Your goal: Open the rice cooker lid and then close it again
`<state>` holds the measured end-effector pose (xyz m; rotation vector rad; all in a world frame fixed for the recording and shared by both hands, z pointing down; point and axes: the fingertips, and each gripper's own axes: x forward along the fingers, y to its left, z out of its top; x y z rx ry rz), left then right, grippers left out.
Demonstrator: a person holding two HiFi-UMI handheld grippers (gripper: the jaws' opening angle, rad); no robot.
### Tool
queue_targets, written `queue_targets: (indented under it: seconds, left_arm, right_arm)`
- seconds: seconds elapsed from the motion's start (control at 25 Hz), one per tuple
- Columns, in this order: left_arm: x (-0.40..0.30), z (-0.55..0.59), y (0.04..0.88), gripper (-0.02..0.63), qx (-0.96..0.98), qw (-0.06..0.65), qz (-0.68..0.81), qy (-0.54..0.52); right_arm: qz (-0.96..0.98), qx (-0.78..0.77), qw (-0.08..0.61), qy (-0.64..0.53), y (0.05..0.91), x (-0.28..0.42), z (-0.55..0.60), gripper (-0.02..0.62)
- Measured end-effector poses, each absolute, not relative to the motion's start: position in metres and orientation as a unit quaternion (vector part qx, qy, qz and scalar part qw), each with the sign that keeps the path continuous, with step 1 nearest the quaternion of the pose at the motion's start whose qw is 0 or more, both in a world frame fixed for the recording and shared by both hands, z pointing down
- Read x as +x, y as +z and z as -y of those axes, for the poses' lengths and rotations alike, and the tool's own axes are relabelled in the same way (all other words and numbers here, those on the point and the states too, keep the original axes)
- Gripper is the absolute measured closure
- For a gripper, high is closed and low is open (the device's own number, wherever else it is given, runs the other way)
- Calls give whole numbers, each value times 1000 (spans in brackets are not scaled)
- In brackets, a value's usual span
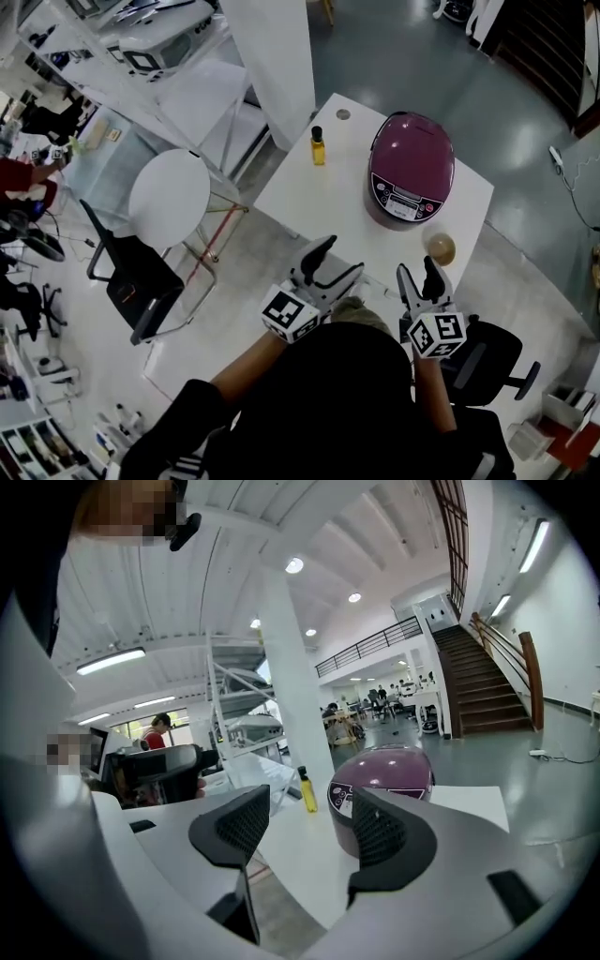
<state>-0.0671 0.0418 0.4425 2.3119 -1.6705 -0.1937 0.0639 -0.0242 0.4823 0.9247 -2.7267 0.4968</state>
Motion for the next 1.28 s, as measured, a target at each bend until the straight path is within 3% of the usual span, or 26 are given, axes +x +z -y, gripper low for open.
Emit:
queue_targets:
  seconds: [0.72,1.28]
  left_arm:
    - [-64,59,461,330,785,151,600,-32]
    - [-100,109,463,330,827,174,533,-45]
  right_arm:
    - [934,273,120,199,513,53,125,351]
    - [898,360,133,213,526,29,165,373]
